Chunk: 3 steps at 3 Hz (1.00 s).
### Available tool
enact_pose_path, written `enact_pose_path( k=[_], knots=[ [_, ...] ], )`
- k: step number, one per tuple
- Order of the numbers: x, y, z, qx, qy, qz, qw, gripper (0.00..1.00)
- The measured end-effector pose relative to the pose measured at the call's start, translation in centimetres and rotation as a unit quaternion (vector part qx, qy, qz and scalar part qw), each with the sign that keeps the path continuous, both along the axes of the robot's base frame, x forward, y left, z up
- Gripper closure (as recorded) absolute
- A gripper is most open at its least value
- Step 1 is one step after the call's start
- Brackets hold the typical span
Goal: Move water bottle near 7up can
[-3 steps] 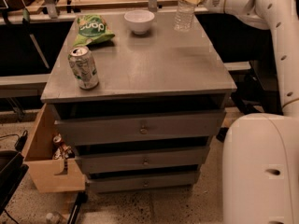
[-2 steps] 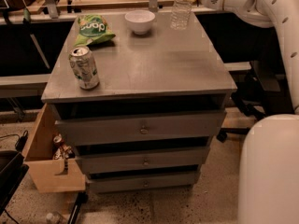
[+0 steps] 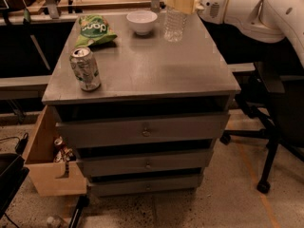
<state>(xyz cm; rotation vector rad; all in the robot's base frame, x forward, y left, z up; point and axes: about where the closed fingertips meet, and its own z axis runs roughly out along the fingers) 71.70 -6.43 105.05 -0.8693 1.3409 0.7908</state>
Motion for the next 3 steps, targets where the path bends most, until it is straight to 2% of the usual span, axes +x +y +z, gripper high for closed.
enact_pose_path(
  k=[1,2,3],
  knots=[
    [-2.8,3.9,-5.4,-0.029,0.022,0.046,0.9983,1.0],
    [-4.3,6.8,-8.9,-0.051,0.038,0.088,0.994,1.0],
    [-4.9,8.4,-10.1,-0.057,0.037,0.113,0.9913,1.0]
  ],
)
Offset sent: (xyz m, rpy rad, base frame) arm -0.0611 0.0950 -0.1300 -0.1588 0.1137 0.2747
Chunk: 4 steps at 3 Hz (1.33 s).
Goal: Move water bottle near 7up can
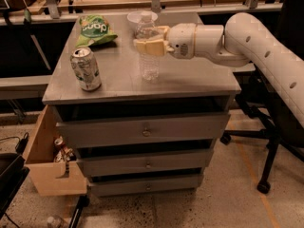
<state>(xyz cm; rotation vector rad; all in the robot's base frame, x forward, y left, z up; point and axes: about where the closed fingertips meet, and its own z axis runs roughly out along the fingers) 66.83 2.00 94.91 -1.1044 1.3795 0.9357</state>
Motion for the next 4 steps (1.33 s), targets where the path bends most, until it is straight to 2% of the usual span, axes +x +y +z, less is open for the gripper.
enact_pose_path(
  k=[1,2,3,4],
  knots=[
    [-0.2,1.1,0.1,0.009,-0.004,0.019,0.9998,1.0],
    [-0.5,2.1,0.2,0.02,0.002,0.038,0.9991,1.0],
    [-1.0,3.3,-0.4,0.026,0.026,0.061,0.9974,1.0],
    [-1.3,3.7,-0.8,0.029,0.02,0.062,0.9975,1.0]
  ],
)
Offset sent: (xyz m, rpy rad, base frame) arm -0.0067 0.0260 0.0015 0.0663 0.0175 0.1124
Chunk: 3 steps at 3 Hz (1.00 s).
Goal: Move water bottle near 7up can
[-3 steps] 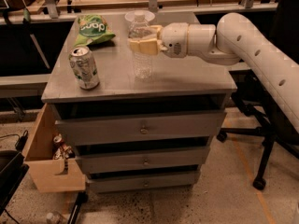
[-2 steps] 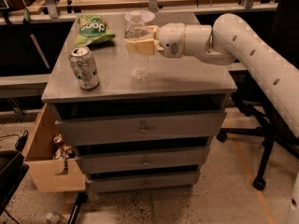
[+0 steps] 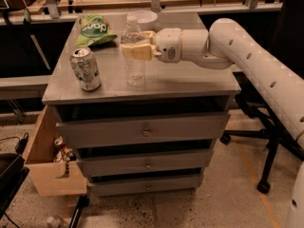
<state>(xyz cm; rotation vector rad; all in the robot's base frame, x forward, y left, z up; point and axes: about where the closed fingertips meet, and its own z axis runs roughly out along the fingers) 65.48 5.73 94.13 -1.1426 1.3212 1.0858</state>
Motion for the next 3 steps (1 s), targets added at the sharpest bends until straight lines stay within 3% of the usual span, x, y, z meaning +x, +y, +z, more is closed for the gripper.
enact_pose_path(
  k=[2,3],
  knots=[
    [-0.52,0.58,-0.82,0.005,-0.014,-0.005,0.9999,1.0],
    [-0.6,0.86,-0.77,0.005,-0.014,-0.002,0.9999,0.83]
  ],
)
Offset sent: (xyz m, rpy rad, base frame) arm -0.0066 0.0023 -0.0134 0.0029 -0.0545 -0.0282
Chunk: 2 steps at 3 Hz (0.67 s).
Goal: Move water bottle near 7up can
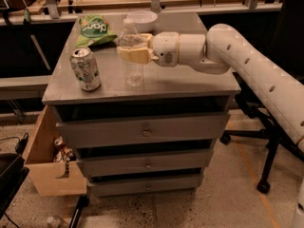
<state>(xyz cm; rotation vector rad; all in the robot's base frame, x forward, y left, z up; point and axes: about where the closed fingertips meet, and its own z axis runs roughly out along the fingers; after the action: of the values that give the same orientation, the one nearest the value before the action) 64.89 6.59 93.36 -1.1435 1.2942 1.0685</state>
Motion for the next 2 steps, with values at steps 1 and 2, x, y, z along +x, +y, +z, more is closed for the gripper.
enact_pose_path(
  k=[1,2],
  knots=[
    [-0.1,0.31,0.04,0.0,0.0,0.003,1.0,0.58],
    [-0.18,0.59,0.07,0.0,0.0,0.005,1.0,0.35]
  ],
)
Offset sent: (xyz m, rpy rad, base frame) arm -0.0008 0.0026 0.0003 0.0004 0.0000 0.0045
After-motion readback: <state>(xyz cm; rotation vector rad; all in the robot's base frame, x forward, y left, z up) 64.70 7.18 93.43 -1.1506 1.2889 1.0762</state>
